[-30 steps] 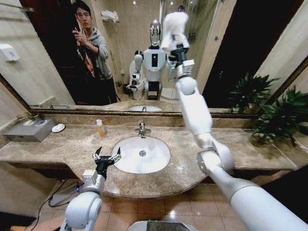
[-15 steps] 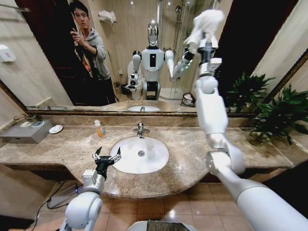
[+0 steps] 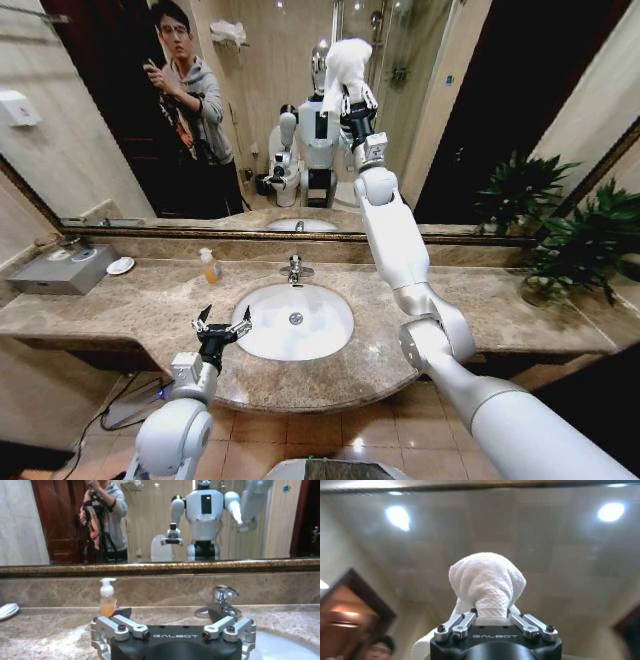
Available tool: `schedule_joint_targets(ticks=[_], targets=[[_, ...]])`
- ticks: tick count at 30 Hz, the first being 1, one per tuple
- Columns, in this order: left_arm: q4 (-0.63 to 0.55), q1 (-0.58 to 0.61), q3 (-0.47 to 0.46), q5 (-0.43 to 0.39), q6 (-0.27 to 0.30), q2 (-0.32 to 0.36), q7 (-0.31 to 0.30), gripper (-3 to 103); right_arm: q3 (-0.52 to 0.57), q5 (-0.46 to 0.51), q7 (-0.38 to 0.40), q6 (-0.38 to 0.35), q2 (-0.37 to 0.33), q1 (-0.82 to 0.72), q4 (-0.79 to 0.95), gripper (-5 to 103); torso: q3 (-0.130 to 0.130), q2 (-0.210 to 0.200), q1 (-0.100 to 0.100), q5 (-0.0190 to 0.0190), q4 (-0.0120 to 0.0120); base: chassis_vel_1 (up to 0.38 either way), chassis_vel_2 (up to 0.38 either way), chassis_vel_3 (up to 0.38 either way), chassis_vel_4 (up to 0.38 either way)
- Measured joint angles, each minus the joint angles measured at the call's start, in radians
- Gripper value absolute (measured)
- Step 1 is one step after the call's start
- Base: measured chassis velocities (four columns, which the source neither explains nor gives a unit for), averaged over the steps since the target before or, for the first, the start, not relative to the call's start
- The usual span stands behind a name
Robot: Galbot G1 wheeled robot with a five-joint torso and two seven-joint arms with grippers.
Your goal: Pick up the towel from the sink counter and wipe the mirror surface.
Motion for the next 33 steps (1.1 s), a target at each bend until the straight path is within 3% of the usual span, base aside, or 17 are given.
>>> schedule_joint_targets(ticks=[3,4,8,13,17,20,21,22,24,31,33], targets=[[0.000,0.000,0.000,0.000,0.000,0.000,0.000,100,0.052,0.064,0.010,-0.018,-0.126,-0.003,0.008,19,0.000,0.000,0.000,0.0012,-0.0020,0.000,0.000,0.000,0.000],[0.000,0.000,0.000,0.000,0.000,0.000,0.000,100,0.052,0.064,0.010,-0.018,-0.126,-0.003,0.008,19,0.000,0.000,0.000,0.0012,-0.0020,0.000,0.000,0.000,0.000],[0.000,0.000,0.000,0.000,0.000,0.000,0.000,100,0.109,0.121,0.022,-0.040,-0.231,0.016,-0.023,19,0.000,0.000,0.000,0.0012,-0.0015,0.000,0.000,0.000,0.000],[0.000,0.000,0.000,0.000,0.000,0.000,0.000,100,0.117,0.138,0.030,-0.044,-0.250,0.021,-0.036,19,0.000,0.000,0.000,0.0011,-0.0016,0.000,0.000,0.000,0.000],[0.000,0.000,0.000,0.000,0.000,0.000,0.000,100,0.085,0.107,0.032,-0.045,-0.170,0.012,-0.025,19,0.000,0.000,0.000,0.0010,-0.0013,0.000,0.000,0.000,0.000],[0.000,0.000,0.000,0.000,0.000,0.000,0.000,100,0.049,0.053,0.026,-0.040,-0.068,0.018,-0.031,19,0.000,0.000,0.000,0.0007,-0.0012,0.000,0.000,0.000,0.000],[0.000,0.000,0.000,0.000,0.000,0.000,0.000,100,0.049,0.053,0.026,-0.040,-0.068,0.018,-0.031,19,0.000,0.000,0.000,0.0007,-0.0012,0.000,0.000,0.000,0.000],[0.000,0.000,0.000,0.000,0.000,0.000,0.000,100,0.026,0.018,0.021,-0.038,-0.009,0.026,-0.042,19,0.000,0.000,0.000,0.0002,-0.0008,0.000,0.000,0.000,0.000],[0.000,0.000,0.000,0.000,0.000,0.000,0.000,100,0.000,-0.025,0.014,-0.034,0.040,0.035,-0.060,19,0.000,0.000,0.000,-0.0004,0.0005,0.000,0.000,0.000,0.000],[0.000,0.000,0.000,0.000,0.000,0.000,0.000,100,-0.017,-0.046,0.013,-0.039,0.049,0.033,-0.037,19,0.000,0.000,0.000,0.0000,-0.0008,0.000,0.000,0.000,0.000],[0.000,0.000,0.000,0.000,0.000,0.000,0.000,100,-0.002,-0.023,0.015,-0.044,0.017,0.022,-0.014,19,0.000,0.000,0.000,-0.0001,0.0002,0.000,0.000,0.000,0.000]])
